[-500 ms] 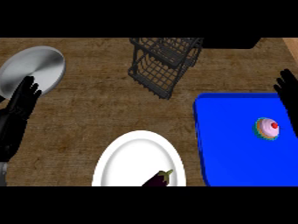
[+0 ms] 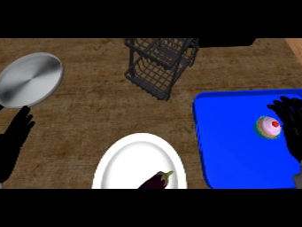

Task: Pick the cupcake from the tray and place it in the tiered basket

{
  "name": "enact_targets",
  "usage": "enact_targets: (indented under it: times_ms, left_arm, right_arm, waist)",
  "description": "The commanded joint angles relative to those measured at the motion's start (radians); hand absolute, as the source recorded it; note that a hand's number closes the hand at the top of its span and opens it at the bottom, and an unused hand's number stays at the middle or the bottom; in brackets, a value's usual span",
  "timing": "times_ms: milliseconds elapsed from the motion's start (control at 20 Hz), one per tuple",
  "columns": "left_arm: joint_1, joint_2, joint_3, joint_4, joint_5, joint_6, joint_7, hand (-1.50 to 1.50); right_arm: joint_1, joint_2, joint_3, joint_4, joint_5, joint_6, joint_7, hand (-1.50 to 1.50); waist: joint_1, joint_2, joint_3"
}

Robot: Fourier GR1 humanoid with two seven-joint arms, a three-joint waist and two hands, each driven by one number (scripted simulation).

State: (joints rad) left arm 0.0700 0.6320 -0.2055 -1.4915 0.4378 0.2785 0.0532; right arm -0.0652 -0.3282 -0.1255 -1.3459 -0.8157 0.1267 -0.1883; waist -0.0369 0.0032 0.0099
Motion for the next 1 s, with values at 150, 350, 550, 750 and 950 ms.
enact_targets:
  times_ms: [150,350,550,750,950]
  left_arm:
    - [0.03,-0.01,-0.019,0.05,-0.008,-0.036,-0.006,0.0]
    - [0.017,-0.014,-0.017,0.066,-0.002,-0.04,0.015,0.0]
    - [-0.046,0.002,-0.004,0.102,-0.005,-0.071,0.059,0.0]
    - [-0.013,0.002,0.01,0.11,-0.006,-0.101,0.021,0.0]
    - [-0.03,-0.047,0.019,0.127,-0.058,-0.08,0.021,0.0]
  right_arm:
    - [0.144,-0.194,0.018,0.092,0.335,-0.074,-0.101,-1.5]
    - [0.184,-0.384,0.09,0.107,0.533,-0.092,-0.025,-1.5]
    - [0.11,-0.506,0.106,0.121,0.504,0.087,0.095,-1.5]
    - [-0.002,-0.562,0.149,0.107,0.456,0.265,0.21,-1.5]
    - [-0.131,-0.541,0.127,0.155,0.47,0.303,0.297,-1.5]
  waist:
    - [0.033,0.002,-0.013]
    - [0.038,0.003,-0.014]
    - [0.036,0.0,-0.011]
    - [0.055,0.0,-0.01]
    - [0.047,-0.002,-0.01]
